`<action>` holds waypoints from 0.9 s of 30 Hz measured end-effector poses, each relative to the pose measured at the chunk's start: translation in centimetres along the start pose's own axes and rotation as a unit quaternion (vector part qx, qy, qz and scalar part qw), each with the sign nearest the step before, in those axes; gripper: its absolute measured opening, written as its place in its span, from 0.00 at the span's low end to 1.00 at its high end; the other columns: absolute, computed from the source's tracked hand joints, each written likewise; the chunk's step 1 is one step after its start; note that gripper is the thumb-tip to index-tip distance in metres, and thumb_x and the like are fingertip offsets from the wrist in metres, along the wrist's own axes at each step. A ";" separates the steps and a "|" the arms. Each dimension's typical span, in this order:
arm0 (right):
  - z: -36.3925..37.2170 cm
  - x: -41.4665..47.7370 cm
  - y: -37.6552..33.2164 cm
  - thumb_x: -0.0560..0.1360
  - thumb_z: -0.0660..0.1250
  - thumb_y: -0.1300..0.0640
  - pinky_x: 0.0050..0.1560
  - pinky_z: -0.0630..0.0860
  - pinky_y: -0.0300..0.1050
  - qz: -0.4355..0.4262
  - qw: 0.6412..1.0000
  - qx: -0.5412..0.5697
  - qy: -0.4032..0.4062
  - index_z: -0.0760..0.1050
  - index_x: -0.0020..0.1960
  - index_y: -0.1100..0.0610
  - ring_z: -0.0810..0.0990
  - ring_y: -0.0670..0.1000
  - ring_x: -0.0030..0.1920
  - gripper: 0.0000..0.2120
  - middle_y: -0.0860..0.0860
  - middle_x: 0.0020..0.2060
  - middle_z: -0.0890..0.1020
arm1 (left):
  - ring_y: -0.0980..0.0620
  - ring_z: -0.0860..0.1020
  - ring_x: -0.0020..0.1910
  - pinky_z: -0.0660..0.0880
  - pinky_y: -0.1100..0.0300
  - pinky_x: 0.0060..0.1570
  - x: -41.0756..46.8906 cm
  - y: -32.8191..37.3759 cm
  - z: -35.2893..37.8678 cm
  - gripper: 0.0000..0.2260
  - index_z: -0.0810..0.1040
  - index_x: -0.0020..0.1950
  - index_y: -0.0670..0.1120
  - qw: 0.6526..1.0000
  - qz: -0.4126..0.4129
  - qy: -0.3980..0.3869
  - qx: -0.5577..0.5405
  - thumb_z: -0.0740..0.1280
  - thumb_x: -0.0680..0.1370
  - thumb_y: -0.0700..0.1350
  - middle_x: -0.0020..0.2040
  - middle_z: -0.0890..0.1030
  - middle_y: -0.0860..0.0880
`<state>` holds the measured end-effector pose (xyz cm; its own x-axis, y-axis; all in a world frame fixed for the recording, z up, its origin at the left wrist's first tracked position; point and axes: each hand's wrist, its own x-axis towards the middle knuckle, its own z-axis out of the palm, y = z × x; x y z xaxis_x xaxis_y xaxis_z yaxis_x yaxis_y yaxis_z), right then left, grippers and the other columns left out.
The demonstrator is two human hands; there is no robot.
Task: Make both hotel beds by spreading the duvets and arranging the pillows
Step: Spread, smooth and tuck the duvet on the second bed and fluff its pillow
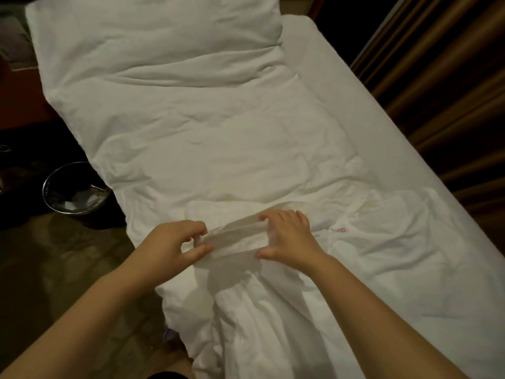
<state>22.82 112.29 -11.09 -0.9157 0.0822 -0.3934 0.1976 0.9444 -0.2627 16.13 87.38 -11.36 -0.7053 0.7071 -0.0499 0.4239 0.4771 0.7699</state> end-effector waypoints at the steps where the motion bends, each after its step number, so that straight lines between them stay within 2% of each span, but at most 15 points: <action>1: -0.4 -0.8 0.2 0.66 0.71 0.37 0.72 0.51 0.51 0.004 0.999 0.030 0.011 0.66 0.66 0.46 0.66 0.47 0.64 0.33 0.42 0.61 0.71 | 0.61 0.74 0.39 0.68 0.73 0.39 -0.4 0.6 0.1 0.11 0.67 0.35 0.56 1.000 0.015 0.021 0.017 0.57 0.71 0.61 0.40 0.76 0.58; 3: -1.0 -1.9 0.5 0.69 0.69 0.36 0.72 0.53 0.51 0.014 0.996 0.073 0.045 0.69 0.62 0.46 0.67 0.44 0.60 0.26 0.39 0.56 0.71 | 0.63 0.72 0.37 0.66 0.74 0.35 -0.9 1.5 0.0 0.07 0.66 0.38 0.55 0.996 0.052 0.058 0.048 0.57 0.71 0.57 0.30 0.72 0.58; 5: -1.6 -2.7 0.7 0.73 0.66 0.42 0.71 0.56 0.51 0.011 0.993 0.076 0.093 0.75 0.56 0.46 0.67 0.43 0.56 0.14 0.39 0.51 0.72 | 0.68 0.70 0.35 0.64 0.76 0.34 -1.1 2.6 -0.4 0.03 0.65 0.40 0.56 0.991 0.080 0.081 0.073 0.58 0.71 0.53 0.31 0.69 0.62; 7: -2.1 -3.2 0.4 0.75 0.66 0.49 0.69 0.56 0.47 -0.014 0.990 0.051 0.131 0.79 0.52 0.48 0.69 0.48 0.59 0.07 0.43 0.53 0.74 | 0.68 0.70 0.35 0.64 0.78 0.33 -1.5 3.7 -0.9 0.03 0.65 0.40 0.55 0.990 0.085 0.090 0.070 0.58 0.70 0.52 0.31 0.68 0.63; 10: -3.2 -3.7 -1.3 0.76 0.66 0.50 0.72 0.48 0.46 -0.073 0.990 0.022 0.119 0.81 0.54 0.48 0.60 0.48 0.71 0.09 0.45 0.67 0.70 | 0.61 0.73 0.38 0.65 0.77 0.32 -2.3 5.1 -1.3 0.04 0.67 0.41 0.54 0.990 0.071 0.112 0.049 0.59 0.70 0.52 0.31 0.71 0.63; 12: -4.1 -3.8 -2.6 0.76 0.66 0.48 0.74 0.42 0.50 -0.100 0.991 0.027 0.080 0.82 0.53 0.47 0.58 0.46 0.72 0.09 0.44 0.67 0.70 | 0.56 0.75 0.37 0.66 0.76 0.31 -2.9 5.9 -1.5 0.04 0.69 0.41 0.52 0.990 0.050 0.130 0.034 0.64 0.71 0.49 0.30 0.74 0.58; 13: -4.4 -3.8 -3.2 0.76 0.66 0.47 0.74 0.41 0.51 -0.107 0.992 0.023 0.056 0.82 0.51 0.47 0.61 0.46 0.71 0.09 0.45 0.64 0.73 | 0.55 0.75 0.36 0.67 0.74 0.31 -3.4 6.2 -1.7 0.04 0.70 0.41 0.52 0.989 0.036 0.143 0.022 0.65 0.70 0.47 0.30 0.75 0.56; 14: -4.7 -3.8 -3.8 0.76 0.65 0.46 0.74 0.42 0.52 -0.111 0.993 0.011 0.036 0.82 0.49 0.48 0.66 0.47 0.66 0.09 0.45 0.58 0.75 | 0.55 0.75 0.34 0.67 0.73 0.31 -3.9 6.5 -2.1 0.04 0.70 0.40 0.52 0.987 0.026 0.156 0.010 0.66 0.70 0.45 0.31 0.75 0.54; 16: -5.7 -3.9 -4.7 0.75 0.64 0.42 0.73 0.46 0.54 -0.110 0.993 -0.027 0.017 0.81 0.45 0.50 0.71 0.48 0.58 0.13 0.46 0.48 0.75 | 0.57 0.74 0.32 0.67 0.72 0.31 -4.8 7.4 -3.1 0.06 0.71 0.40 0.53 0.984 0.018 0.176 -0.011 0.66 0.69 0.44 0.35 0.76 0.53; 18: -6.9 -4.3 -4.6 0.75 0.64 0.40 0.71 0.50 0.53 -0.107 0.993 -0.049 0.017 0.81 0.44 0.50 0.71 0.49 0.54 0.15 0.46 0.46 0.73 | 0.59 0.73 0.30 0.66 0.73 0.31 -5.7 8.6 -4.3 0.07 0.71 0.39 0.56 0.982 0.016 0.188 -0.021 0.65 0.68 0.44 0.36 0.76 0.53; 20: -8.3 -4.8 -3.6 0.75 0.63 0.39 0.68 0.53 0.52 -0.101 0.993 -0.054 0.025 0.81 0.41 0.49 0.70 0.48 0.49 0.16 0.46 0.44 0.72 | 0.56 0.73 0.31 0.66 0.70 0.30 -6.6 9.7 -5.1 0.04 0.71 0.39 0.58 0.981 0.014 0.192 -0.031 0.64 0.68 0.49 0.35 0.76 0.50; 22: -9.6 -5.4 -2.3 0.77 0.62 0.41 0.63 0.58 0.50 -0.101 0.993 -0.056 0.033 0.79 0.37 0.50 0.70 0.47 0.45 0.17 0.45 0.40 0.72 | 0.51 0.75 0.33 0.72 0.62 0.33 -7.5 10.8 -5.5 0.05 0.72 0.40 0.60 0.981 0.011 0.193 -0.036 0.60 0.66 0.56 0.34 0.77 0.48; 24: -10.3 -6.0 -1.2 0.77 0.62 0.42 0.55 0.64 0.46 -0.108 0.992 -0.050 0.037 0.81 0.40 0.51 0.73 0.48 0.44 0.17 0.45 0.39 0.73 | 0.47 0.75 0.34 0.74 0.51 0.36 -8.4 11.6 -5.3 0.05 0.71 0.39 0.63 0.980 0.006 0.191 -0.051 0.59 0.65 0.57 0.35 0.78 0.45; 27: -10.6 -7.1 -0.6 0.76 0.65 0.44 0.42 0.67 0.41 -0.116 0.992 0.010 0.044 0.83 0.43 0.52 0.74 0.47 0.41 0.14 0.44 0.38 0.74 | 0.56 0.69 0.31 0.69 0.57 0.35 -9.5 12.6 -4.8 0.03 0.70 0.38 0.59 0.980 -0.006 0.189 -0.064 0.61 0.66 0.55 0.36 0.73 0.47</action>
<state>25.52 114.54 1.15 -0.9642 -0.1079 -0.2423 -0.0154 0.9347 -0.3551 25.41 84.15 1.89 -0.8804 0.4465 0.1601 0.3556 0.3979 0.8457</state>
